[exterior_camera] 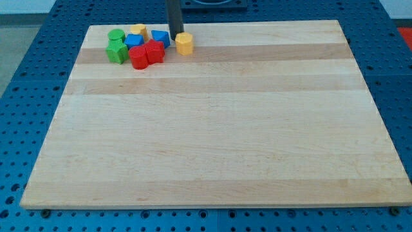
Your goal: Move your arm to yellow heart
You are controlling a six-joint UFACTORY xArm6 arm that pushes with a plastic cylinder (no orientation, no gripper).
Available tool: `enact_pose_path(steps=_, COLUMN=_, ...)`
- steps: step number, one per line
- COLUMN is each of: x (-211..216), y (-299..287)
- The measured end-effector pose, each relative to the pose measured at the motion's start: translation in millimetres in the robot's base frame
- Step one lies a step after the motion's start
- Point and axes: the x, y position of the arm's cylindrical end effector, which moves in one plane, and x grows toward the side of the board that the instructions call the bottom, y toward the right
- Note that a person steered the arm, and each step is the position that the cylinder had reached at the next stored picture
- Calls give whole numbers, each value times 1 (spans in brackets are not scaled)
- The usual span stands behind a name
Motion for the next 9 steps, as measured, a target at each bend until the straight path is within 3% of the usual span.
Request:
enact_pose_path(steps=2, x=54, y=66)
enact_pose_path(steps=4, x=5, y=75)
enact_pose_path(steps=7, x=-53, y=-39)
enact_pose_path(steps=9, x=-52, y=-136)
